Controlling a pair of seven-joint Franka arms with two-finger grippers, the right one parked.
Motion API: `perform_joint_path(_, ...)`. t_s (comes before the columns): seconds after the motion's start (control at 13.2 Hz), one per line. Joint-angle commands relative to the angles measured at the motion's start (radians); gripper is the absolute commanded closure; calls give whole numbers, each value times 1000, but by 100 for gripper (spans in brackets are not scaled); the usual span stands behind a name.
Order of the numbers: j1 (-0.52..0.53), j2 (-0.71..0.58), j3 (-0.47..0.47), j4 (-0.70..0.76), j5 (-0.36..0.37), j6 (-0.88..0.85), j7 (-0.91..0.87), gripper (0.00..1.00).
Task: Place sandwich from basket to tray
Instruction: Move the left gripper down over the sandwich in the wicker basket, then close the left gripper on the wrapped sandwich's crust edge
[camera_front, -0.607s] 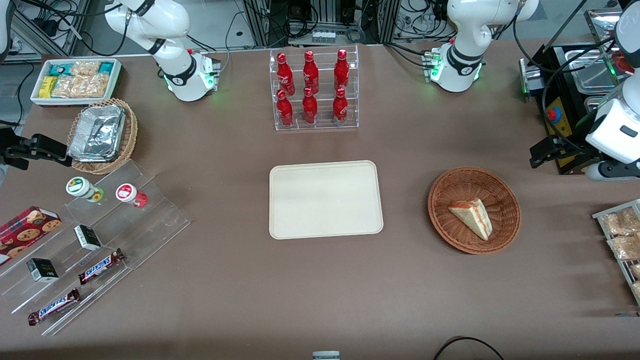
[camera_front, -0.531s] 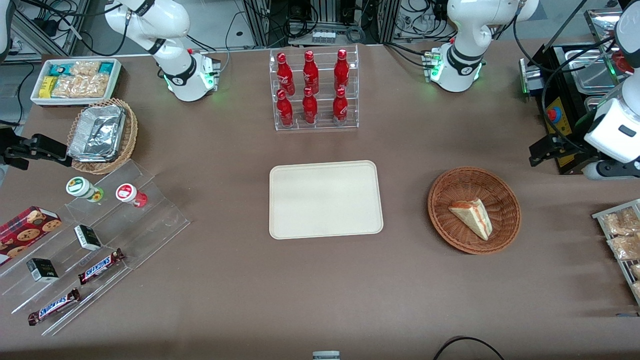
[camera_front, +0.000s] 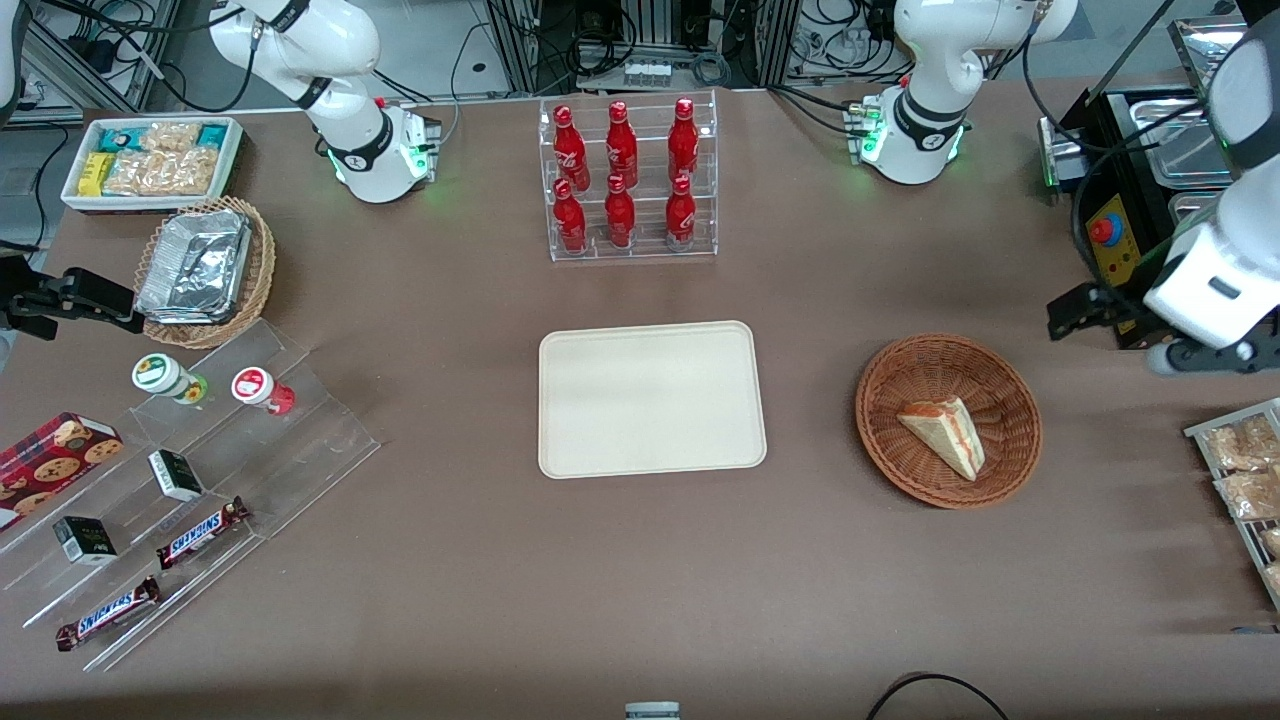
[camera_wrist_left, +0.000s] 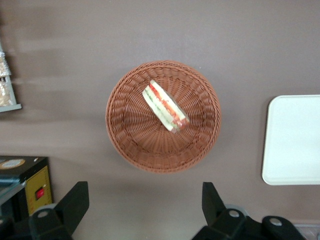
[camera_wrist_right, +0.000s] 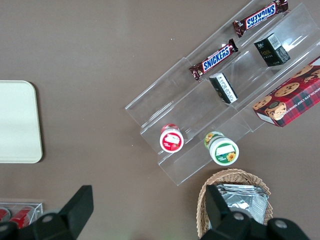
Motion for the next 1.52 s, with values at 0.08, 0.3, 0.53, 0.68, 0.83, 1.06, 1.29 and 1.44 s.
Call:
perform_joint_path(0.08, 5, -18, -1, -203, 9, 222, -10, 0)
perform_joint_path(0.3, 3, -8, -4, -393, 2, 517, -195, 0)
perform_joint_path(0.53, 3, 31, -4, -463, -7, 665, -305, 0)
perform_joint_path(0.68, 2, 69, -7, -461, -11, 700, -400, 0)
perform_joint_path(0.83, -5, 104, -11, -463, -21, 741, -505, 0)
perform_joint_path(1.06, -6, 137, -25, -473, -23, 768, -540, 0)
perform_joint_path(1.29, -9, 172, -42, -486, -21, 797, -570, 0)
perform_joint_path(1.44, -8, 175, -44, -521, -21, 844, -571, 0)
